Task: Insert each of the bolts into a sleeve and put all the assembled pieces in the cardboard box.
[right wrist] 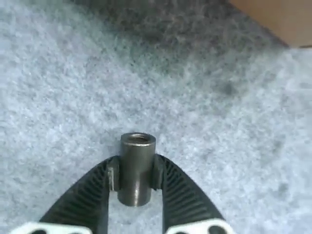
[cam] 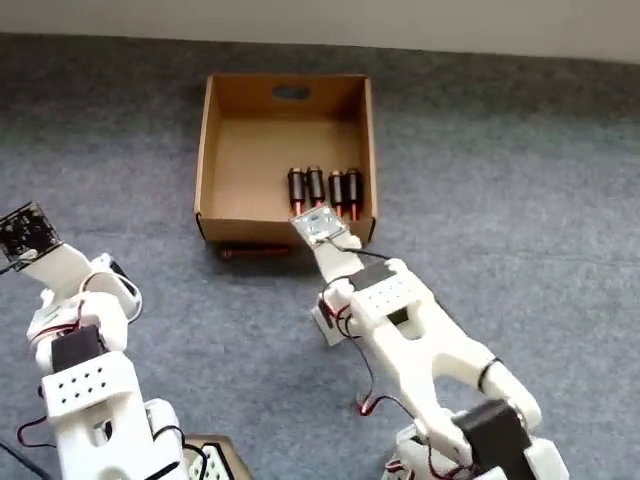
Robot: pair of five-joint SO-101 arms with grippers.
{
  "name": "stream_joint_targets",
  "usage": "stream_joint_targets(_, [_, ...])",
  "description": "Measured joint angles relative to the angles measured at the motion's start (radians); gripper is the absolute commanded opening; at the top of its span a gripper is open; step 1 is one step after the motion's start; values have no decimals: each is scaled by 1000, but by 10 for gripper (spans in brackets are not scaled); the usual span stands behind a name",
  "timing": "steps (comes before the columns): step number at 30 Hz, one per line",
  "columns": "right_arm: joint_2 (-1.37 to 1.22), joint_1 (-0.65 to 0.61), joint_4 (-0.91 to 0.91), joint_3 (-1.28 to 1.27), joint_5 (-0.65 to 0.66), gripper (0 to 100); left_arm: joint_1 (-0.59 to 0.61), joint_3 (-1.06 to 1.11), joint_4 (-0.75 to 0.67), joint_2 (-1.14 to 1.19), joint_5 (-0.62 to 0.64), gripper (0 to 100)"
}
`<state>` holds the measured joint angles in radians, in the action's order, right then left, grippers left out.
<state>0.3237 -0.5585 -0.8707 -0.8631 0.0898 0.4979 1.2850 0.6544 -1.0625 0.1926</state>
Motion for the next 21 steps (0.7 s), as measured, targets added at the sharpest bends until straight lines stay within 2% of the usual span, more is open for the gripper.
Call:
stream_joint_targets(2, [130,34,0,-2,2,5,-48,-15,9,2,-54,89])
stream_joint_targets(6, [384,95,-2,-3,2,5,-152,-129,186,3,-101,98])
stream_joint_targets(9, [489,123,-2,-3,2,5,-244,-209,315,3,-143,101])
stream_joint_targets(12, [542,166,-2,-3,2,5,-327,-229,359,3,-232,102])
stream_joint_targets(16, [565,219,-2,-8,0,5,-359,-232,404,3,-368,102])
stream_joint_targets(21, [601,235,-2,-74,-74,5,-364,-232,427,29,-503,146])
